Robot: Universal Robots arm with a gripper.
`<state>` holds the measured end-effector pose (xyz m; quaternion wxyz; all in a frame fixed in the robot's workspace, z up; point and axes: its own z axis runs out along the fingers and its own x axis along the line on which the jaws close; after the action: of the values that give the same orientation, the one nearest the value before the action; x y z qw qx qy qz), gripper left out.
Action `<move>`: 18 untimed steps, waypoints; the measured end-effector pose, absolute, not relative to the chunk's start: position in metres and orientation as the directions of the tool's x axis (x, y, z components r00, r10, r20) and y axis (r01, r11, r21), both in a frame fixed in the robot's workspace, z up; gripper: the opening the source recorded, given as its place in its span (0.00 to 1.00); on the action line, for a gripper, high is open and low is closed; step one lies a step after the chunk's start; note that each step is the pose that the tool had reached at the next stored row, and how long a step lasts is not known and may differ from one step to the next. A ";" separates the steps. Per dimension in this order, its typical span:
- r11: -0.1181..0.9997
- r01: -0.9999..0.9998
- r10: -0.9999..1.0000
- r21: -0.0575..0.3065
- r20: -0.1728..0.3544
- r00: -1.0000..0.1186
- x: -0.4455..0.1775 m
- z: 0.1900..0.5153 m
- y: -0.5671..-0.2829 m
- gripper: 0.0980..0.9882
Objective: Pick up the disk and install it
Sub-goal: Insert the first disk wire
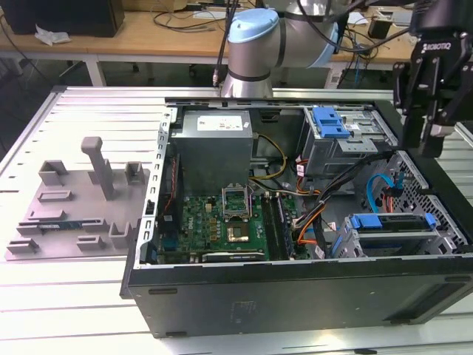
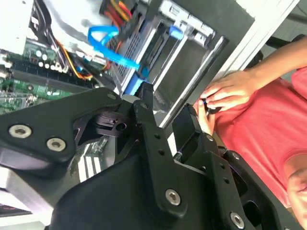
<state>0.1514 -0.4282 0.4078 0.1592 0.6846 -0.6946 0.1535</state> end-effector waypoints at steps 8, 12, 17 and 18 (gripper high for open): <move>0.073 -0.997 -0.899 0.004 0.434 -0.064 0.178 0.402 -0.427 0.39; 0.089 -0.996 -0.889 0.003 0.450 -0.078 0.179 0.398 -0.417 0.39; 0.089 -0.996 -0.870 -0.001 0.487 -0.078 0.179 0.394 -0.387 0.39; 0.092 -0.996 -0.869 -0.001 0.488 -0.081 0.179 0.393 -0.387 0.39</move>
<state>0.1794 -0.3865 0.3927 0.1861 0.6519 -0.7151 0.1704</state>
